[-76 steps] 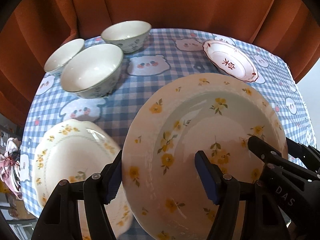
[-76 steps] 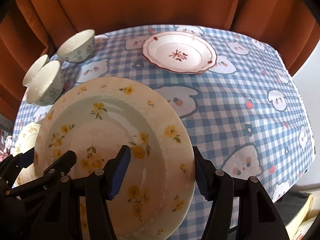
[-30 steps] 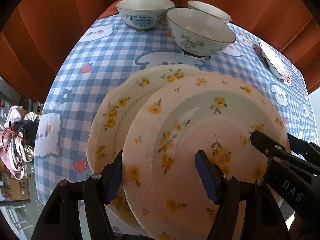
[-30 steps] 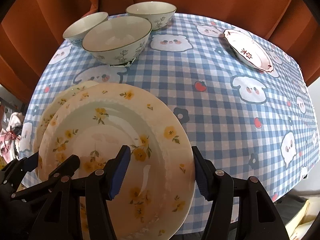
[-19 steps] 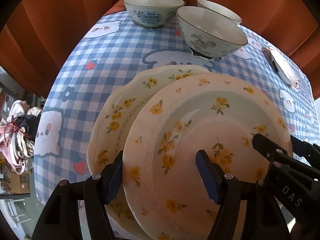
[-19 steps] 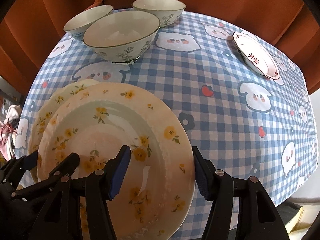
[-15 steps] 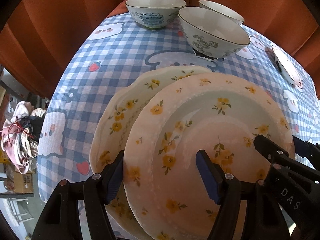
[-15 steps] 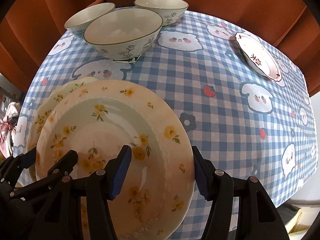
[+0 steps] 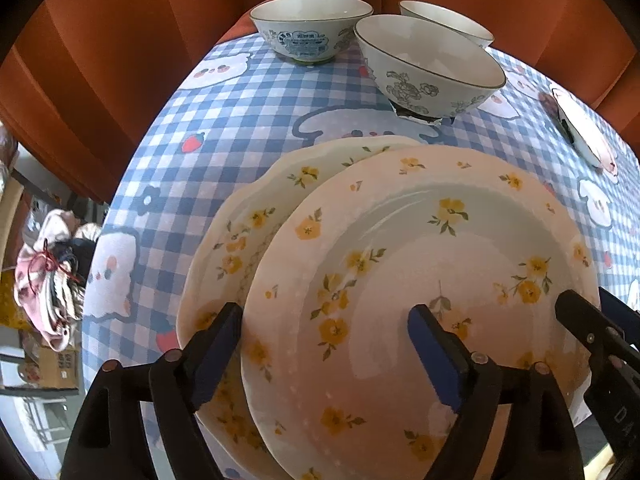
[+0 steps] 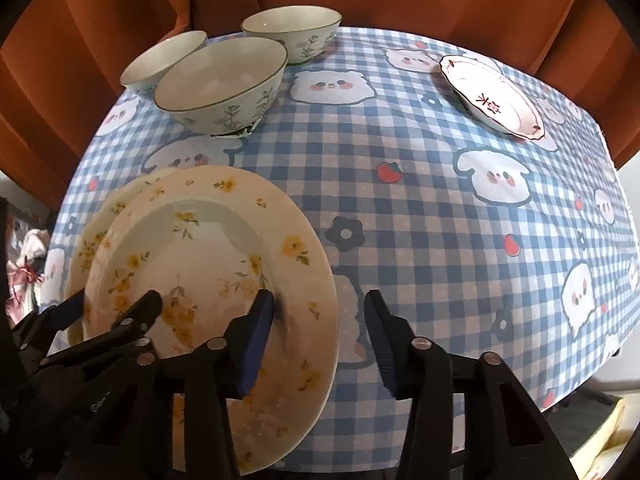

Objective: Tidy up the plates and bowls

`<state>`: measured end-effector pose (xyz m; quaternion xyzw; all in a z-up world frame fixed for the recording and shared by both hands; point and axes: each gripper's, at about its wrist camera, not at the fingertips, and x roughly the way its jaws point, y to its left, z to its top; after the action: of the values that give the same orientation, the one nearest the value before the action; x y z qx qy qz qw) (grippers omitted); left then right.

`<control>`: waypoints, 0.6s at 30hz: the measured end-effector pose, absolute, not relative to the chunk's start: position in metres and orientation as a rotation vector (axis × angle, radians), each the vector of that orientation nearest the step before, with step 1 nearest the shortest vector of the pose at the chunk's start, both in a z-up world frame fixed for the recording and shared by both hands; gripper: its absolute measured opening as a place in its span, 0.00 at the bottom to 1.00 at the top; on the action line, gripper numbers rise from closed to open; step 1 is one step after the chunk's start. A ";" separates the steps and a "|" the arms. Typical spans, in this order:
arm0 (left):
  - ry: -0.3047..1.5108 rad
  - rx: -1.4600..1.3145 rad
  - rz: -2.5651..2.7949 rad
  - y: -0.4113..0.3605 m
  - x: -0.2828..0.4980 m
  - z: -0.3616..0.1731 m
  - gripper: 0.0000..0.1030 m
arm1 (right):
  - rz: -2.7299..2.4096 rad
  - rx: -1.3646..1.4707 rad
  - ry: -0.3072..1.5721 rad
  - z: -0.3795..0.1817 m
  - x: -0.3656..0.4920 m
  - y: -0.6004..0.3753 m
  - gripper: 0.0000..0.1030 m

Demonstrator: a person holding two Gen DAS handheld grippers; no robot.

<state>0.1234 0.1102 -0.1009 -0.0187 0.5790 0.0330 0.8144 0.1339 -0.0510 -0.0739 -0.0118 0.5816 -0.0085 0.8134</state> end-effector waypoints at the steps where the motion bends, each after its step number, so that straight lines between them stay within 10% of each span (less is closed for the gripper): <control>1: 1.237 -0.031 0.072 0.110 0.123 -0.101 0.84 | -0.009 -0.026 1.240 -0.074 0.133 -0.049 0.38; 18: 1.221 -0.005 0.018 0.123 0.118 -0.082 0.83 | 0.028 -0.029 1.282 -0.089 0.144 -0.027 0.36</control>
<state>0.1180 0.1226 -0.0815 -0.0022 0.5734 0.0084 0.8192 0.1444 -0.0269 -0.0890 -0.0135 0.5980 0.0132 0.8013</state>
